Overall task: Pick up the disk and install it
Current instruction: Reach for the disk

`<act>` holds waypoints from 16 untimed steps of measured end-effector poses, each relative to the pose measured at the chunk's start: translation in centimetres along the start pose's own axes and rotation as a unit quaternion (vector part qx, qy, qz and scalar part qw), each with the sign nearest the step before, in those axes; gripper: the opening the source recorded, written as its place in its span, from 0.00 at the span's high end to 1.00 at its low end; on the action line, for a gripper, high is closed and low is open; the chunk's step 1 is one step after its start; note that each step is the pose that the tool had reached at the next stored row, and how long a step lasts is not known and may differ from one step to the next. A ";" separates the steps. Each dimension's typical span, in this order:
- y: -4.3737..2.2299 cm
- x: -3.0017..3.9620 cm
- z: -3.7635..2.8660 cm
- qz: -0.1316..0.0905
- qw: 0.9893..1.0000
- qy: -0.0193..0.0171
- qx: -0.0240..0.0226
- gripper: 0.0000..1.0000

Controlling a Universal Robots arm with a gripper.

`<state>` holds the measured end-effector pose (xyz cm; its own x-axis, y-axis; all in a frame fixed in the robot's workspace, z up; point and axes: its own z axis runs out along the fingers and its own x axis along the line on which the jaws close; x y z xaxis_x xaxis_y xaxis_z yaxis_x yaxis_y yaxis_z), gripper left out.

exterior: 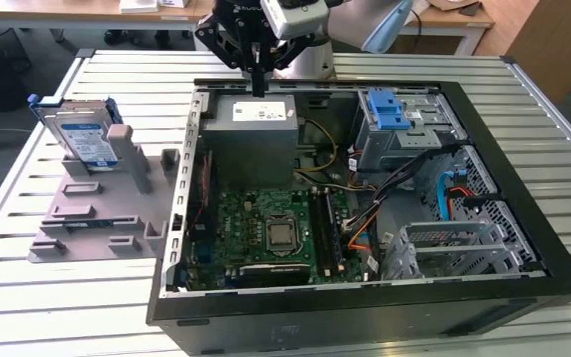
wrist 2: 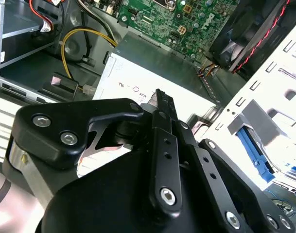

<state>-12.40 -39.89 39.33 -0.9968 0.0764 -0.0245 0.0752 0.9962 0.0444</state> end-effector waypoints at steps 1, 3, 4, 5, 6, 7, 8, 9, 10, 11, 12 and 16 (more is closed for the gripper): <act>-0.01 0.09 0.00 0.000 1.000 0.000 0.000 0.89; -0.01 0.12 0.00 0.000 1.000 0.000 0.000 0.89; -0.01 0.13 -0.01 0.000 1.000 0.000 0.000 0.89; -0.01 0.16 -0.01 0.000 1.000 0.000 0.000 0.89; -0.01 0.19 -0.01 0.000 1.000 0.000 0.000 0.89; -0.01 0.19 -0.01 0.000 1.000 0.000 0.000 0.89; -0.02 0.20 -0.01 0.000 1.000 0.000 0.000 0.89; -0.02 0.23 -0.01 0.000 1.000 0.000 0.000 0.89; -0.02 0.26 -0.01 0.000 1.000 0.000 0.000 0.89; -0.02 0.30 -0.01 0.000 1.000 0.000 0.000 0.89; -0.02 0.35 -0.01 0.000 1.000 0.000 0.000 0.89; 0.01 0.67 -0.01 0.000 1.000 0.000 0.000 0.89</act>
<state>-13.07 -39.83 39.33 -0.9968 0.0762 -0.0245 0.0750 0.9962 0.0443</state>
